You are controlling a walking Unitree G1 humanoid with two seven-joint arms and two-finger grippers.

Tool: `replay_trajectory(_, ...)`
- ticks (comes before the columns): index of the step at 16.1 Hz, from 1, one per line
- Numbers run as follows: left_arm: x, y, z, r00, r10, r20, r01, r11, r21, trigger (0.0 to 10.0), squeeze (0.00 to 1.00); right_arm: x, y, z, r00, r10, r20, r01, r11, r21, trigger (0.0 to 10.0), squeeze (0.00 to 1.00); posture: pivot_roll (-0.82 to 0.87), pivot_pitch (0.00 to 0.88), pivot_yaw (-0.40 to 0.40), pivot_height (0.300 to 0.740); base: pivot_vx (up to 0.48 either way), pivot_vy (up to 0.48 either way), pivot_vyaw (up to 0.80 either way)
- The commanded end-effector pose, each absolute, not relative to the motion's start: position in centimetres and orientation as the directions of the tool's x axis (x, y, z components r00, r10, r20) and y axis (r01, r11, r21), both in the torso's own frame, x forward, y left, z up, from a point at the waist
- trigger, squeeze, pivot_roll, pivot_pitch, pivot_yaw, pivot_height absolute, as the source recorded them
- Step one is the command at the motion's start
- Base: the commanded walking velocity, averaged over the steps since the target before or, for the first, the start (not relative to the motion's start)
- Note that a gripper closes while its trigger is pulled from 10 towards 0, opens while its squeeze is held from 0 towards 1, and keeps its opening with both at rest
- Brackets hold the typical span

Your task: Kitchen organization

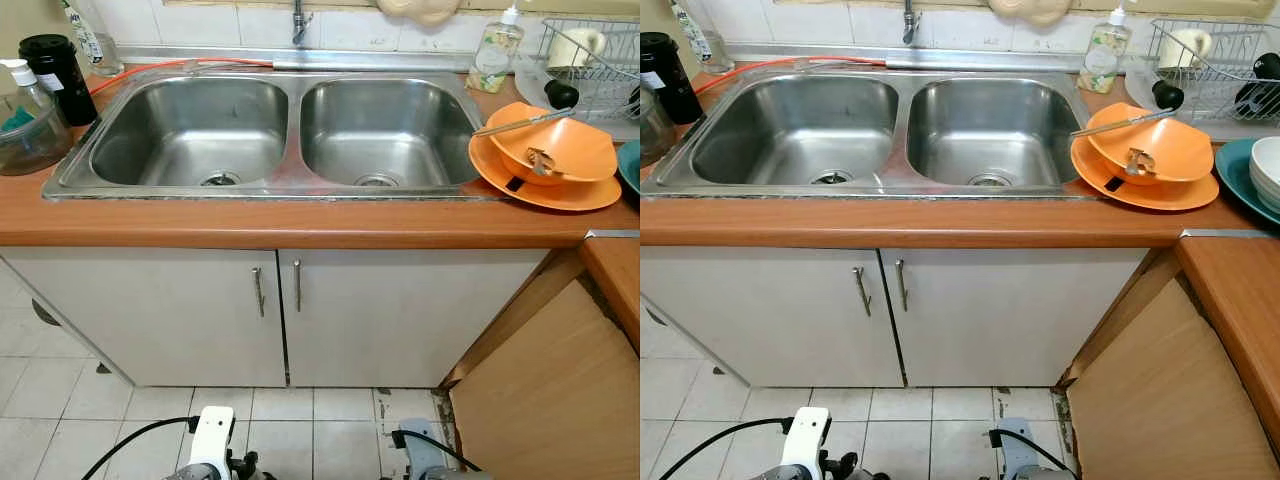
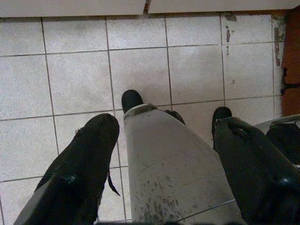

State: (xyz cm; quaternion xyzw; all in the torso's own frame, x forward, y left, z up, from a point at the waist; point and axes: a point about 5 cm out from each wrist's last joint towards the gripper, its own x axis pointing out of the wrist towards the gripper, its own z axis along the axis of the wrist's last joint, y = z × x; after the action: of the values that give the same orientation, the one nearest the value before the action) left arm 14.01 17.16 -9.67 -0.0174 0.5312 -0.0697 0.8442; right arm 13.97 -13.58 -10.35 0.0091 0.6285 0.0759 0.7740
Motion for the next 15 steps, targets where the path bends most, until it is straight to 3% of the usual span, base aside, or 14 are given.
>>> replay_trajectory(1,16.3,14.9,-9.6,0.368,-0.031,-0.929,0.219,0.974,0.054,10.0,0.0,16.9,-16.3,-9.4,0.361,-0.012,-0.933,-0.207,0.974,-0.093,10.0,0.0,-0.04,0.0,0.0,0.74,0.0,0.0,0.0)
replay_trajectory(12,17.0,15.6,-9.3,0.396,-0.008,-0.918,0.219,0.972,0.086,10.0,0.0,17.0,-15.5,-9.4,0.38,0.018,-0.925,-0.172,0.984,-0.052,10.0,0.0,-0.04,0.0,0.008,0.74,0.0,0.0,0.0)
replay_trajectory(14,17.7,15.9,-9.0,0.44,0.024,-0.898,0.189,0.975,0.118,10.0,0.0,18.2,-15.2,-8.9,0.423,0.033,-0.906,-0.194,0.98,-0.055,10.0,0.0,-0.04,0.0,0.007,0.74,0.0,0.0,0.0)
replay_trajectory(15,18.8,16.4,-8.4,0.509,0.047,-0.859,0.197,0.966,0.17,10.0,0.0,19.6,-14.9,-8.2,0.474,0.054,-0.879,-0.229,0.971,-0.064,10.0,0.0,-0.04,0.0,0.008,0.74,0.0,0.0,0.0)
